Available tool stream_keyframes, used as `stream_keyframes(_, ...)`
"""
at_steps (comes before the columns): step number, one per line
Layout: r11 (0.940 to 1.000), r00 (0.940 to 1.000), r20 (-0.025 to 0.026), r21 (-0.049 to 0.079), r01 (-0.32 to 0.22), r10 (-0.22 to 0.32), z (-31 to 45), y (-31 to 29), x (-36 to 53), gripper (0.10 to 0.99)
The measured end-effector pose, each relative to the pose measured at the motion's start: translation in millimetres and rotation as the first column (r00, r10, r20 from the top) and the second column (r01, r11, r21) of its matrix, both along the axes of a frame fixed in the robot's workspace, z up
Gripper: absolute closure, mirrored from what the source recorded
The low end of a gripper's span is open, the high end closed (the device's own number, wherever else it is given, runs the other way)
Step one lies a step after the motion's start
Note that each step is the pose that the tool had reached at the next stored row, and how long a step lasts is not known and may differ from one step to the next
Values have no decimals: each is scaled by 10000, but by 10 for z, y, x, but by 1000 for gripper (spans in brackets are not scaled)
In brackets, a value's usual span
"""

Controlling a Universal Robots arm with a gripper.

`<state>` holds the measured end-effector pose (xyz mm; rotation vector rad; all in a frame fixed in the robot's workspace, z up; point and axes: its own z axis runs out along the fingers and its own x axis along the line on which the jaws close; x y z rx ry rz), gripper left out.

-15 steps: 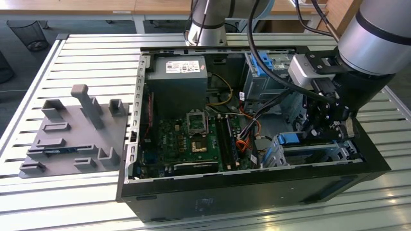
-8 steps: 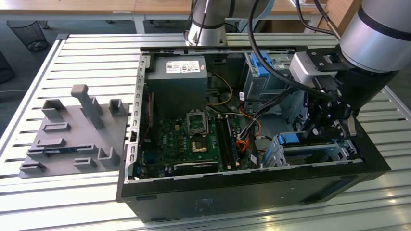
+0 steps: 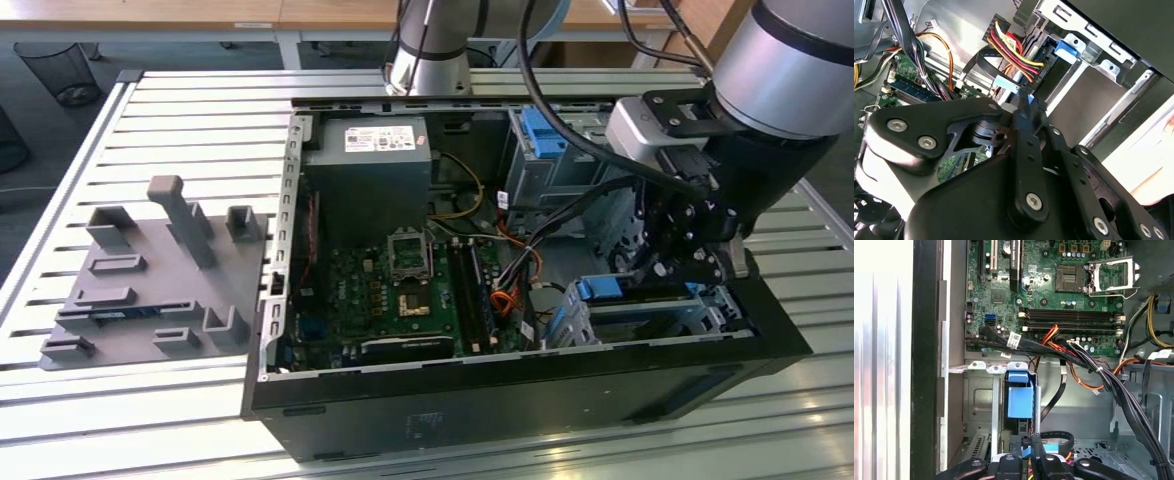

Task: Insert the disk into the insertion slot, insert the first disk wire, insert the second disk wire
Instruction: 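Insert the second disk wire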

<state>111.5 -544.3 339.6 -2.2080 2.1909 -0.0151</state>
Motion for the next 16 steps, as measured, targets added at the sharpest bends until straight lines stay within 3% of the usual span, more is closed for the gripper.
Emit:
stream_keyframes(2,10000,10000,-6,-40,-1,1,5,0,2,878)
stream_keyframes(4,10000,10000,-10,-74,-1,1,11,0,2,980)
stream_keyframes(16,9999,10000,-21,-124,-1,1,89,0,2,980)
